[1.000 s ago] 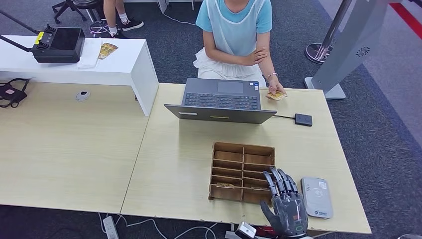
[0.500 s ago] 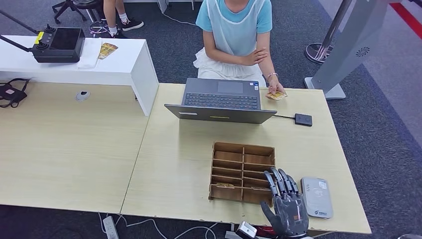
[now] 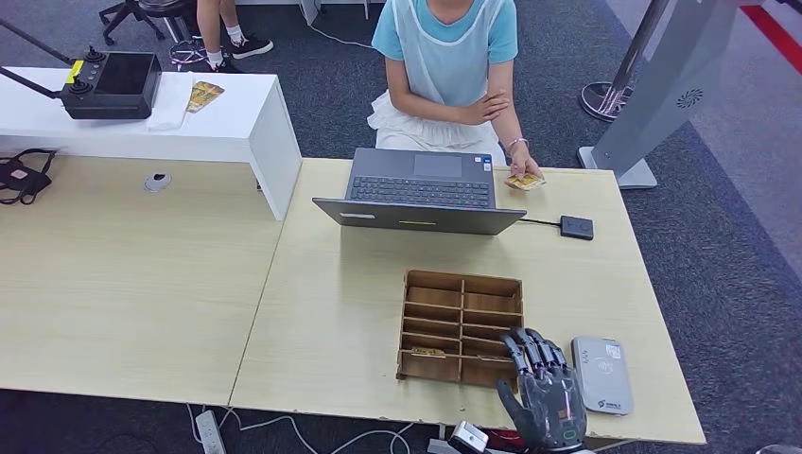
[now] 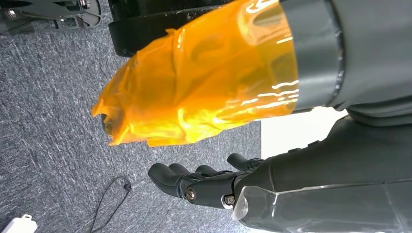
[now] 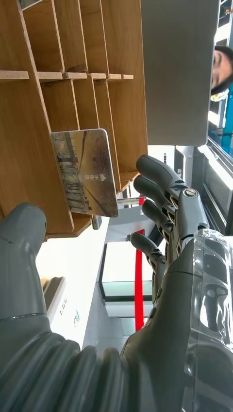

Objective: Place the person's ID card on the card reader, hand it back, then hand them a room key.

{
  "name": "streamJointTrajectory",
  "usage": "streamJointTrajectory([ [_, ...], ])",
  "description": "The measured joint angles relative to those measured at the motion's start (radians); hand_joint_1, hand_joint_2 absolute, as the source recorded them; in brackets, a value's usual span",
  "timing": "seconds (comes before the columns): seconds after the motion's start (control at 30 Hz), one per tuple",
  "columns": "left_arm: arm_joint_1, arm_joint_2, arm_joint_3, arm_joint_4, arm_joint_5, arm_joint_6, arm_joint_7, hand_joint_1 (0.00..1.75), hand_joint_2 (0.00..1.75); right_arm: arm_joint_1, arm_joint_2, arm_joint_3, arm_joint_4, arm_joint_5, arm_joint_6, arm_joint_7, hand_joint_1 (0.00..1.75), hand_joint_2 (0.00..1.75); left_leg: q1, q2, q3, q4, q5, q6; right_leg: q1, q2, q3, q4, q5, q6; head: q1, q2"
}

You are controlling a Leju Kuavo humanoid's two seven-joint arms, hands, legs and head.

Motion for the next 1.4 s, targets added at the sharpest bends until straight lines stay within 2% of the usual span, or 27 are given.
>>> streamJointTrajectory([
  [0.23,0.000,0.000,0.000,0.000,0.000,0.000,0.000,0.00,0.00,0.000,0.000,0.000,0.001,0.000,0.000,0.000,0.69,1.75,0.000,0.000,0.000,0.000,0.000,0.000,0.000,0.000,0.000,0.000,0.000,0.000,0.000,0.000],
  [0.53,0.000,0.000,0.000,0.000,0.000,0.000,0.000,0.00,0.00,0.000,0.000,0.000,0.001,-0.003,0.000,0.000,1.00,1.75,0.000,0.000,0.000,0.000,0.000,0.000,0.000,0.000,0.000,0.000,0.000,0.000,0.000,0.000],
  [1.0,0.001,0.000,0.003,0.001,0.000,0.000,-0.001,0.00,0.00,0.000,0.000,0.000,0.004,-0.006,0.000,0.005,1.08,1.75,0.000,0.000,0.000,0.000,0.000,0.000,0.000,0.000,0.000,0.000,0.000,0.000,0.000,0.000],
  [1.23,0.001,0.000,0.003,0.001,0.000,0.000,-0.004,0.00,0.00,0.000,0.000,0.000,0.000,-0.021,0.000,0.007,1.30,1.75,0.000,0.000,0.000,0.000,0.000,0.000,0.000,0.000,0.000,0.000,0.000,0.000,0.000,0.000],
  [1.4,0.001,0.000,0.003,0.001,0.000,0.000,-0.008,0.00,0.00,0.007,0.008,-0.010,-0.019,-0.064,0.000,-0.038,1.40,1.75,0.000,0.000,0.000,0.000,0.000,0.000,0.000,0.000,0.000,0.000,0.000,0.000,0.000,0.000],
])
